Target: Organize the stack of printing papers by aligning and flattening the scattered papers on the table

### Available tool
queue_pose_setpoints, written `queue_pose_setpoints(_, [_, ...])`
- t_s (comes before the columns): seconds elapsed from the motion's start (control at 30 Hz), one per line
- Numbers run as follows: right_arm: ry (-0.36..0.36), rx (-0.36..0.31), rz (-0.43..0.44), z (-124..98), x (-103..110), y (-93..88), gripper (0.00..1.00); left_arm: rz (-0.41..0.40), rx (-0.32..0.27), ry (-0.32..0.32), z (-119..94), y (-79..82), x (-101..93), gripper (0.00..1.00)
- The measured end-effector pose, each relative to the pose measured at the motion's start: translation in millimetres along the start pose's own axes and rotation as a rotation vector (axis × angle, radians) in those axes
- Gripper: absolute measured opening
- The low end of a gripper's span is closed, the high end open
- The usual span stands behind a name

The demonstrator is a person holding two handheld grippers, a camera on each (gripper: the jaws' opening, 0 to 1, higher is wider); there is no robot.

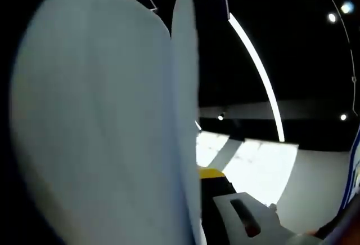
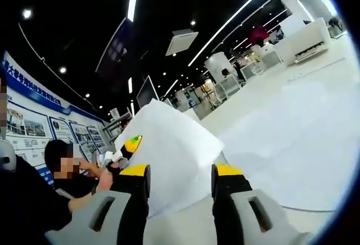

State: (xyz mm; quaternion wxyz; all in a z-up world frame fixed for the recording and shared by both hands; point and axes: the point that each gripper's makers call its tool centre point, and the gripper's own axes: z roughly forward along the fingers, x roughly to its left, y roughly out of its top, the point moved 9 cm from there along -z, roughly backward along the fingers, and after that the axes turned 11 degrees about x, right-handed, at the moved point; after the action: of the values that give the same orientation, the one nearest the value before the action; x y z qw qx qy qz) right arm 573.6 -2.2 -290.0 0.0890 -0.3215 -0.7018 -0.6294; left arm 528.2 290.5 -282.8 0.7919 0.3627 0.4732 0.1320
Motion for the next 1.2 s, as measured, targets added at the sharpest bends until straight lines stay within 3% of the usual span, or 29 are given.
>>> queue_pose_setpoints(0.23, [-0.025, -0.022, -0.005, -2.0, -1.1, 0.8, 0.51, -0.002, 0.000, 0.000, -0.3, 0.3, 0.8, 0.07])
queue_pose_setpoints(0.6, [-0.120, -0.081, -0.029, -12.8, -8.9, 4.1, 0.68, -0.003, -0.001, 0.000, -0.6, -0.2, -0.4, 0.07])
queue_pose_setpoints(0.8, [-0.151, -0.092, -0.037, -16.4, -11.1, 4.6, 0.72, -0.003, -0.001, 0.000, -0.7, -0.9, -2.8, 0.07])
queue_pose_setpoints(1.2, [-0.314, -0.096, -0.144, -28.8, -17.4, 4.4, 0.85, -0.003, -0.001, 0.000, -0.5, -2.2, -6.0, 0.07])
